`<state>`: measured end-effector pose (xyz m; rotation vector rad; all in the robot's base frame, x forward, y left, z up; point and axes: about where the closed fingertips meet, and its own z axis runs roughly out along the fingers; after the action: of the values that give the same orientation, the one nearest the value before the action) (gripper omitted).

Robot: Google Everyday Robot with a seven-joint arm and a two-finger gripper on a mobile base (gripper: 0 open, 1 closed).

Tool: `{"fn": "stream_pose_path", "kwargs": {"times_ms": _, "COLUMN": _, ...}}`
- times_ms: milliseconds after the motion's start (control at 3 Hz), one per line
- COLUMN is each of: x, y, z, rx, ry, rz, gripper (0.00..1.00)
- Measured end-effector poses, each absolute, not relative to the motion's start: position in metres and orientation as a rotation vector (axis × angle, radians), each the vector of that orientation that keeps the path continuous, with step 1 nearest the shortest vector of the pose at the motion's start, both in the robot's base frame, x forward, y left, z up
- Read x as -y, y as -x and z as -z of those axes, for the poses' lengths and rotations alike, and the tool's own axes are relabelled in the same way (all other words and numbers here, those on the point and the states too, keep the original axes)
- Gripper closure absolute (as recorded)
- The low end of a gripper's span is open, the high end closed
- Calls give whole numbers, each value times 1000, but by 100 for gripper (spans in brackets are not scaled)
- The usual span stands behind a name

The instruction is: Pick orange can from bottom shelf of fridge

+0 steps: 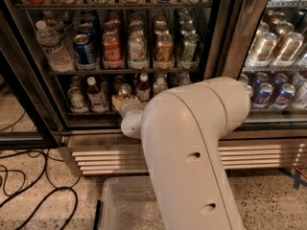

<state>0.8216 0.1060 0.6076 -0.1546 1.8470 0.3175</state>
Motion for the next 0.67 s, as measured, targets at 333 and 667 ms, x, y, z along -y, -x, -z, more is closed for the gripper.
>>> {"fn": "stream_pose_path", "kwargs": {"times_ms": 333, "x": -109, "y": -819, "z": -608, "rx": -1857, "ry": 167, "rz": -318, "gripper": 100}}
{"fn": "stream_pose_path", "kwargs": {"times_ms": 667, "x": -129, "y": -811, "z": -611, "rx": -1888, "ry": 225, "rz": -311, "gripper": 100}}
